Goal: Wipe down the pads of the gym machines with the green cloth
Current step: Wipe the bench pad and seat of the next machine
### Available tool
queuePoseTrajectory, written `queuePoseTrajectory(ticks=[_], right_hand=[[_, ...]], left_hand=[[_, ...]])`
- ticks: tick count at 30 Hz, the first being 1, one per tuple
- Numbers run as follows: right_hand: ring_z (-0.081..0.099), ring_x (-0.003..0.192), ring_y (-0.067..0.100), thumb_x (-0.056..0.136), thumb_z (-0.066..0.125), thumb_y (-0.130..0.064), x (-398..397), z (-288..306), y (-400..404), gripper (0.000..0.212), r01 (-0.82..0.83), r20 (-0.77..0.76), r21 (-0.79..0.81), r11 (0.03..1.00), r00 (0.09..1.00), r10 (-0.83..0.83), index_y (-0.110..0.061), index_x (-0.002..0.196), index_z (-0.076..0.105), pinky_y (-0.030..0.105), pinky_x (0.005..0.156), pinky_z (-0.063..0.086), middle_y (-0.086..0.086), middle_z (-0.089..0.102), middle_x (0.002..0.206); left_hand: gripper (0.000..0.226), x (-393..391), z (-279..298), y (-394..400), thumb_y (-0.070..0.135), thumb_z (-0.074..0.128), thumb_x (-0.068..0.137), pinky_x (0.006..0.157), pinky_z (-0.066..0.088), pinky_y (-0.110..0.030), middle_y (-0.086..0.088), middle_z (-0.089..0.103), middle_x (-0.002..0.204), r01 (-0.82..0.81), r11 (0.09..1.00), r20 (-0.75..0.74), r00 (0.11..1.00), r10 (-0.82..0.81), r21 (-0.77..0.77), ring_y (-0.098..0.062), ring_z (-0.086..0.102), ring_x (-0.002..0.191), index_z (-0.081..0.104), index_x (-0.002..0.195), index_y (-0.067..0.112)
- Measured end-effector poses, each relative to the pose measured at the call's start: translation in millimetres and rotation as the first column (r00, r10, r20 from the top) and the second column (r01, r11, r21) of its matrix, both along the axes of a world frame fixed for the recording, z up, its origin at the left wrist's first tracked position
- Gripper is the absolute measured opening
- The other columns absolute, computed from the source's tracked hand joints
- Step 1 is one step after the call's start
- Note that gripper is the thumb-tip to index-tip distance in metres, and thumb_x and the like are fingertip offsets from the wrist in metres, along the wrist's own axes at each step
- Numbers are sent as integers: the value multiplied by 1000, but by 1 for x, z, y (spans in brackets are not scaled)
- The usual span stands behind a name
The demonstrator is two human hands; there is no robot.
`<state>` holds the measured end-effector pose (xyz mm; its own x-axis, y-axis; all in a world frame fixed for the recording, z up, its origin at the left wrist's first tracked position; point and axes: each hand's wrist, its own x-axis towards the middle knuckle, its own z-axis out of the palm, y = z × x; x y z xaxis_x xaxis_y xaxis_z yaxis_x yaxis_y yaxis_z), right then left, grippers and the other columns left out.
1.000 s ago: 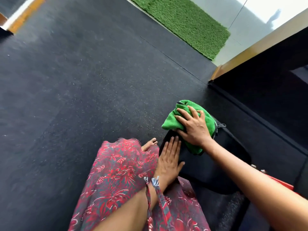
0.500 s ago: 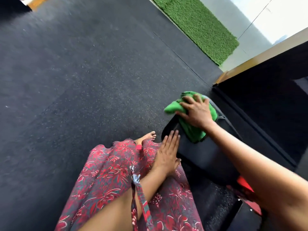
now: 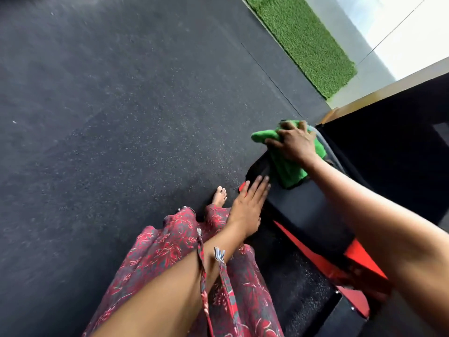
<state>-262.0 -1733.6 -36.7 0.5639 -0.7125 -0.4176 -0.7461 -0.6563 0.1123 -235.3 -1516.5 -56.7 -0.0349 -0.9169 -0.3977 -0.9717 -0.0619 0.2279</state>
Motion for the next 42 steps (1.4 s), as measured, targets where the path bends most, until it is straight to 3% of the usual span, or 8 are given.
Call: queuePoseTrajectory(ticks=[9,13,19,23,28,33,38,42], right_hand=[[38,117,31,81,27,-74,-3,-3,50,68,-366,-9,29,930,931,366,-29,120,60,47,88,32,-2,50,128],[34,124,36,86,45,-65,5,-3,26,52,-76,-22,-22,997,997,76,-27,118,62,52,94,30,2,47,135],[39,117,35,85,47,-65,1,-7,77,52,-380,5,-1,925,925,380,-26,115,62,47,85,32,5,50,127],[45,109,39,82,58,-54,-16,-7,80,45,-496,80,-21,868,865,496,-25,116,64,51,79,39,11,54,126],[38,103,34,83,39,-46,-56,-11,98,51,-565,150,-143,813,799,582,-29,125,61,46,71,47,13,56,130],[41,99,34,81,54,-33,-99,-15,105,49,-604,181,-184,775,755,631,-33,130,55,43,70,45,11,42,134],[43,95,34,84,44,-18,-186,-15,108,55,-692,183,-192,696,672,718,-35,136,38,44,65,47,12,40,132],[44,101,36,84,42,-14,-181,-22,109,57,-680,150,-241,693,679,719,-38,136,38,50,71,49,11,39,134]], left_hand=[[84,-10,-9,5,34,46,92,113,-15,-40,-16,-10,158,-67,998,-105,992,65,-18,-30,-12,146,-5,149,0],[89,-11,-19,10,38,67,72,116,19,-42,-14,24,155,-172,969,-177,974,139,-180,-28,20,145,32,145,2],[58,-13,-25,13,21,69,61,94,48,-47,-19,64,116,-398,882,-495,837,235,-254,-35,62,109,63,113,-2],[38,-15,-31,22,21,53,67,85,48,-37,-24,63,104,-588,768,-517,753,406,-253,-33,57,96,57,101,4],[24,-6,-32,18,19,36,67,69,31,-34,-20,58,83,-691,677,-520,687,507,-254,-34,56,72,45,87,9],[30,8,-19,4,17,35,68,71,37,-41,-21,54,86,-904,425,-694,329,641,-36,-38,55,78,53,84,0],[58,29,-21,-14,0,48,80,107,31,-36,-14,43,144,-696,702,-580,514,631,147,-28,43,130,44,137,3],[69,26,-23,-12,-10,44,79,115,23,-31,-16,34,151,-613,758,-610,518,599,224,-28,35,138,31,145,1]])
